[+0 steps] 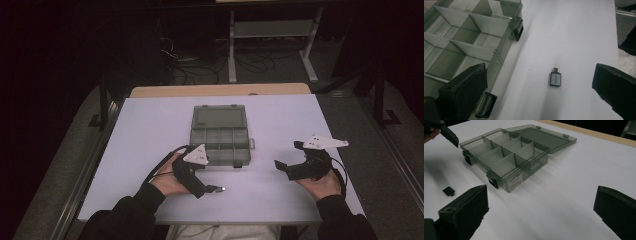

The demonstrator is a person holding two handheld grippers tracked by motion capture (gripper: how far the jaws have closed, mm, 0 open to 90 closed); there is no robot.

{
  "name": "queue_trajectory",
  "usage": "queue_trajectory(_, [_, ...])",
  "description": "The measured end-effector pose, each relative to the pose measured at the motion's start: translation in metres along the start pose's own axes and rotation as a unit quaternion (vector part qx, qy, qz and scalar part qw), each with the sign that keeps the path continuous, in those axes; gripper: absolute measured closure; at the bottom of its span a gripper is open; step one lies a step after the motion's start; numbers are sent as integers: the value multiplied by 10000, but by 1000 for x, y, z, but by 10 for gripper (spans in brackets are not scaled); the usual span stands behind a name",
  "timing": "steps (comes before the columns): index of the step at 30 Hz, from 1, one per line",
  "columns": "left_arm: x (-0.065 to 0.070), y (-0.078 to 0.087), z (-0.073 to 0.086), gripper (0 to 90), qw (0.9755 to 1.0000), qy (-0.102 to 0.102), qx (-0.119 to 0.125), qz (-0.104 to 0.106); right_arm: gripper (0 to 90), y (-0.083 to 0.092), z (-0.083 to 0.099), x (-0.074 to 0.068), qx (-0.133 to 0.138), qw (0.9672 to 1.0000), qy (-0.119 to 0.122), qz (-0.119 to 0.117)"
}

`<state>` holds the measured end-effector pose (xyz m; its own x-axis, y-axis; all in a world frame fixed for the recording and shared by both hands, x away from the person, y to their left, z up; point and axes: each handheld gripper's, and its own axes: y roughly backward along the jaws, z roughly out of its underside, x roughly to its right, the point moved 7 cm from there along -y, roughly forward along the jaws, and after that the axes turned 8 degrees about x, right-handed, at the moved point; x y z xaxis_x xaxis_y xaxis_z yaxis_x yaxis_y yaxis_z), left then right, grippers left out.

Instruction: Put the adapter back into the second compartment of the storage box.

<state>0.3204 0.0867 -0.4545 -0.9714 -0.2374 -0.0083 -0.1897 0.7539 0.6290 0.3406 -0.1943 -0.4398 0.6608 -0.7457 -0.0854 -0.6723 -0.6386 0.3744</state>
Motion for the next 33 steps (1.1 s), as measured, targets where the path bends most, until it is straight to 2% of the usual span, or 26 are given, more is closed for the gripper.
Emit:
queue_trajectory(8, [6,-8,4,0,9999,-43,-132,92,0,-1,0,-1,-23,10000,14,-7])
queue_trajectory(21, [17,-23,10,27,9984,-265,-443,221,0,-1,1,-1,-26,10000,23,-3])
queue_trajectory(32, [19,-25,13,207,9972,-292,-519,454,0,-1,1,-1,-45,10000,24,-23])
queue_trajectory(33, [20,-27,14,241,9967,-300,-546,526,0,-2,1,-1,-50,10000,31,-31])
